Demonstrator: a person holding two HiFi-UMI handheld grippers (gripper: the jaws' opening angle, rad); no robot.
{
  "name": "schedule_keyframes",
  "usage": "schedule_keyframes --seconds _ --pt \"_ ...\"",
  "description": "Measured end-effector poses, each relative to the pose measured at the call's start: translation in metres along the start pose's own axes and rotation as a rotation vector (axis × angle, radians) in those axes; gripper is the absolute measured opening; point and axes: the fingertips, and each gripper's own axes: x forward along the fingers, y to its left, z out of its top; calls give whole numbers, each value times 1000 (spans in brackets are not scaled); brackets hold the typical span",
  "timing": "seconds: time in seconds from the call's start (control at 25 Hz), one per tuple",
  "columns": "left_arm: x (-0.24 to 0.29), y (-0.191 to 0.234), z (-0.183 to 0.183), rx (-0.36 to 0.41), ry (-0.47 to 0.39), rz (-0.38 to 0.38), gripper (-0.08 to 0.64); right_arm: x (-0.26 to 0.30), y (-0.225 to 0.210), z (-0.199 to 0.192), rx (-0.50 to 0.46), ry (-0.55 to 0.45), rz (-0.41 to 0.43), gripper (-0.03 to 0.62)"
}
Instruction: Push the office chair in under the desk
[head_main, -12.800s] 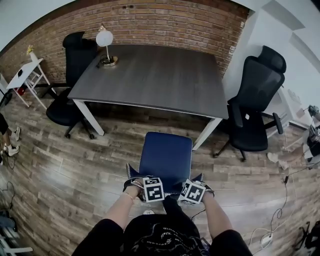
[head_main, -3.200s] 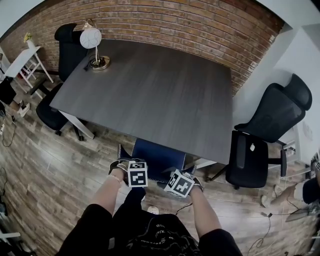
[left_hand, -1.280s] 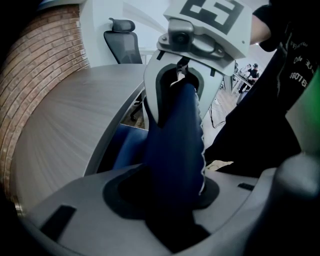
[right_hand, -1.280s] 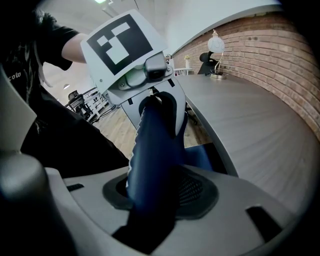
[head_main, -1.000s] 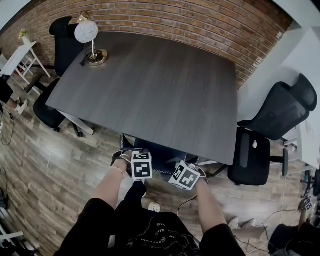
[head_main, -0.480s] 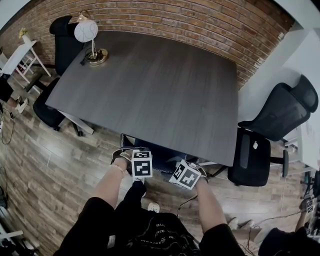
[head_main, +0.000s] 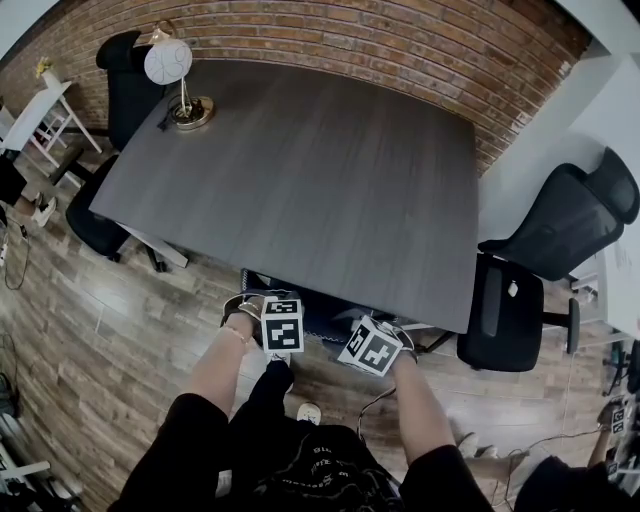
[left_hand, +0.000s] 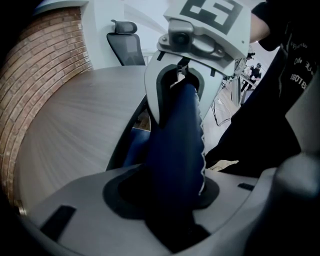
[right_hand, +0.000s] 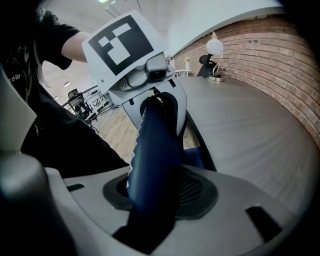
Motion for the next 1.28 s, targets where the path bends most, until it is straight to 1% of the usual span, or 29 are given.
schedule_keyframes --seconds 0.12,0.28,0.44,0.92,1.12,1.28 --pt "0 1 1 -1 2 -9 176 0 -1 0 -3 -3 4 163" --pt "0 3 0 6 -2 1 177 0 -3 3 -15 -11 -6 163" --pt "-1 5 -2 10 -5 12 178 2 -4 3 -10 -8 -3 166" --pt "0 6 -1 13 -7 5 181 1 -4 4 15 -18 20 181" --pt "0 4 -2 13 -3 -6 181 2 -3 4 24 -20 3 182" --pt "1 3 -1 24 -10 9 179 2 -4 2 24 -19 -7 185"
